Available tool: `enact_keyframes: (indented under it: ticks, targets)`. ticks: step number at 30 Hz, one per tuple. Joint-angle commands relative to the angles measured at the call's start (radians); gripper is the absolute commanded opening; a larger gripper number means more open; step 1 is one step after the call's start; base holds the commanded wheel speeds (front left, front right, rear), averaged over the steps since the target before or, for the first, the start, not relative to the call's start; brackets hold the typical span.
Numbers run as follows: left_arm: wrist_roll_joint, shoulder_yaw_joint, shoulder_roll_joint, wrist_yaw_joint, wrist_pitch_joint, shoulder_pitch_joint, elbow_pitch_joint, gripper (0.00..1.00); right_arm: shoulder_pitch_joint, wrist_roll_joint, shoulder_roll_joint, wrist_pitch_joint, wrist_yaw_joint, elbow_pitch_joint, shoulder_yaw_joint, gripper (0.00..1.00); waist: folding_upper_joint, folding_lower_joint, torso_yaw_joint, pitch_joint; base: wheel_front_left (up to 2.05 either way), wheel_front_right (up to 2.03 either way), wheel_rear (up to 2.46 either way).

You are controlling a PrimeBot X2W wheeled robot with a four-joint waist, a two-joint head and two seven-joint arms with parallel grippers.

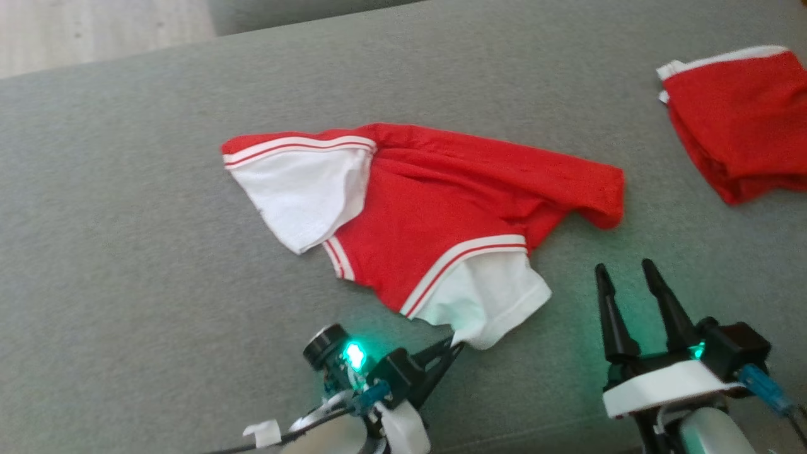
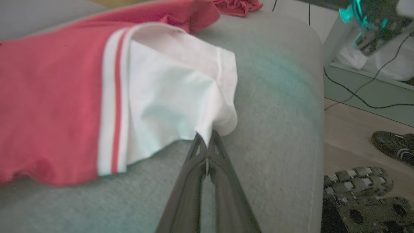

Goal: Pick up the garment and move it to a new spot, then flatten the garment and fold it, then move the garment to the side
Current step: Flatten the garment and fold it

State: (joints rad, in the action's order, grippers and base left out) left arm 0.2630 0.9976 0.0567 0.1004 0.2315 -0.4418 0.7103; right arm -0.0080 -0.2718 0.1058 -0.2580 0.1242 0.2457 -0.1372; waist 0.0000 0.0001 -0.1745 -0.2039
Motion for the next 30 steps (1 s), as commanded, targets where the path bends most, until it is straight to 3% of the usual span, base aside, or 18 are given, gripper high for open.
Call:
enact_keyframes:
  ticks: [1, 5, 15, 24, 30]
  targets:
    - [0.007, -0.037, 0.001, -0.008, 0.013, -0.032, -0.042, 0.00, -0.006, -0.002, 0.015, -0.004, 0.007, -0.029, -0.011, 1.00, 0.0000, -0.0001, 0.023, 0.012, 0.00, 0.00, 0.00]
    - [-0.007, -0.066, 0.091, -0.036, 0.009, -0.052, -0.153, 0.00, 0.024, 0.001, 0.030, -0.004, 0.007, -0.023, -0.019, 1.00, 0.0000, -0.0001, 0.084, 0.041, 0.00, 0.00, 0.00]
    - [0.000, -0.271, 0.456, -0.168, -0.130, -0.097, -0.518, 0.00, 0.039, -0.037, 0.092, -0.004, 0.007, 0.009, -0.138, 1.00, 0.0000, -0.0001, 0.151, 0.061, 0.00, 0.00, 0.00]
    - [0.048, -0.374, 0.566, -0.230, -0.161, -0.072, -0.616, 0.00, 0.039, -0.075, 0.141, -0.004, 0.007, 0.042, -0.228, 1.00, 0.0000, -0.0001, 0.155, 0.044, 0.00, 0.00, 0.00]
    - [0.050, -0.441, 0.628, -0.291, -0.150, -0.061, -0.637, 0.00, 0.015, -0.068, 0.149, -0.004, 0.007, 0.067, -0.154, 1.00, 0.0000, -0.0001, 0.164, 0.038, 0.00, 0.00, 0.00]
